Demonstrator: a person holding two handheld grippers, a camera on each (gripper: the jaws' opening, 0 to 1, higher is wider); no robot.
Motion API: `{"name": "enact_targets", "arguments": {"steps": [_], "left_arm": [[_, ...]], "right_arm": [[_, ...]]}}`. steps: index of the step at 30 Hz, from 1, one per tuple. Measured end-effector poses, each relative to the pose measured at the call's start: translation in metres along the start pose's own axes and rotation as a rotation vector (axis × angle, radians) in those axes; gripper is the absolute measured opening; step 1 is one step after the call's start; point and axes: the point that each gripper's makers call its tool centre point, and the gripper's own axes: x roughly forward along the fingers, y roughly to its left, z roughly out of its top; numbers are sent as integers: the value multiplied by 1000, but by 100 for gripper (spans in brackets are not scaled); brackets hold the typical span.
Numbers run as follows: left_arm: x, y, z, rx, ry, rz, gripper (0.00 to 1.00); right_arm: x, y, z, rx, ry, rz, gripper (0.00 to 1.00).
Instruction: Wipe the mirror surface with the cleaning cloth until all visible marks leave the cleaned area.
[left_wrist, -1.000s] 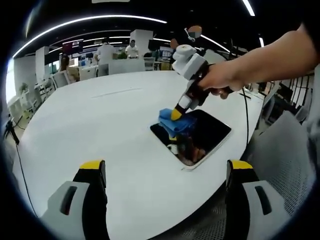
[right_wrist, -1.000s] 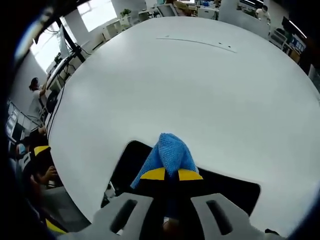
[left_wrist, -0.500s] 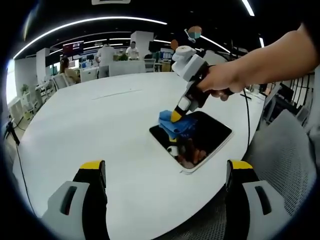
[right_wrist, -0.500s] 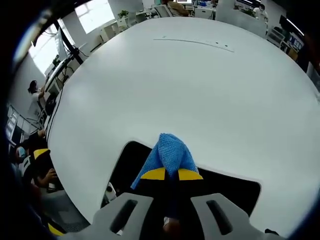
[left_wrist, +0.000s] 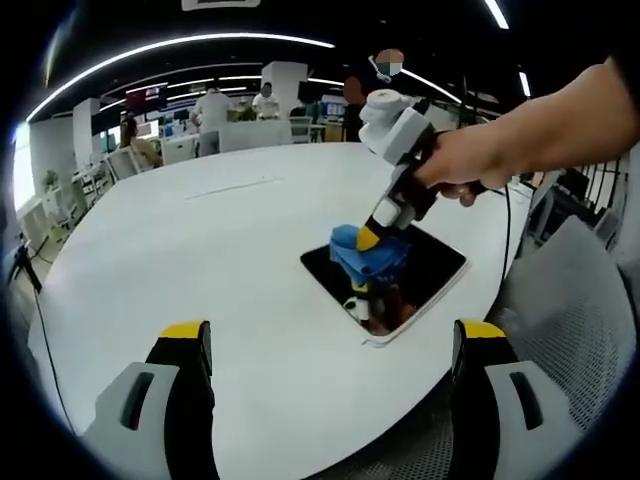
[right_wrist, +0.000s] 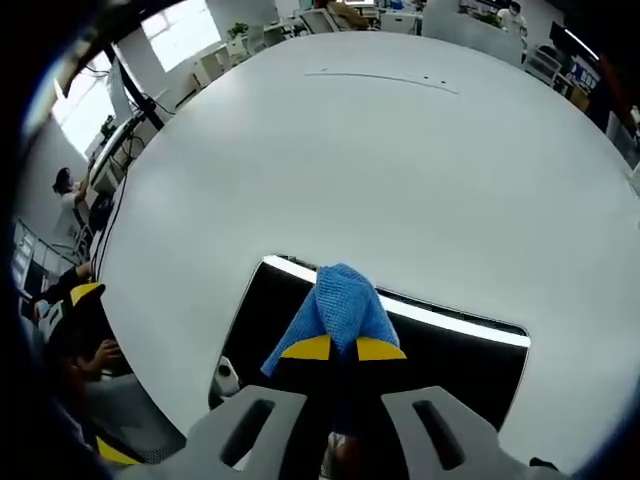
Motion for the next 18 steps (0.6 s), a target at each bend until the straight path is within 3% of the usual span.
{"name": "enact_targets", "arguments": {"steps": [5, 10, 18], "left_arm": [[0, 1, -1, 3, 6, 4, 99], [0, 1, -1, 1, 9, 6, 99], [0, 2, -1, 2, 8, 19, 99]], "right_arm": [[-3, 5, -9, -21, 21, 5, 0], [-12, 11, -22, -4, 26, 13, 0], [-8, 14, -32, 26, 24, 29, 0]]}}
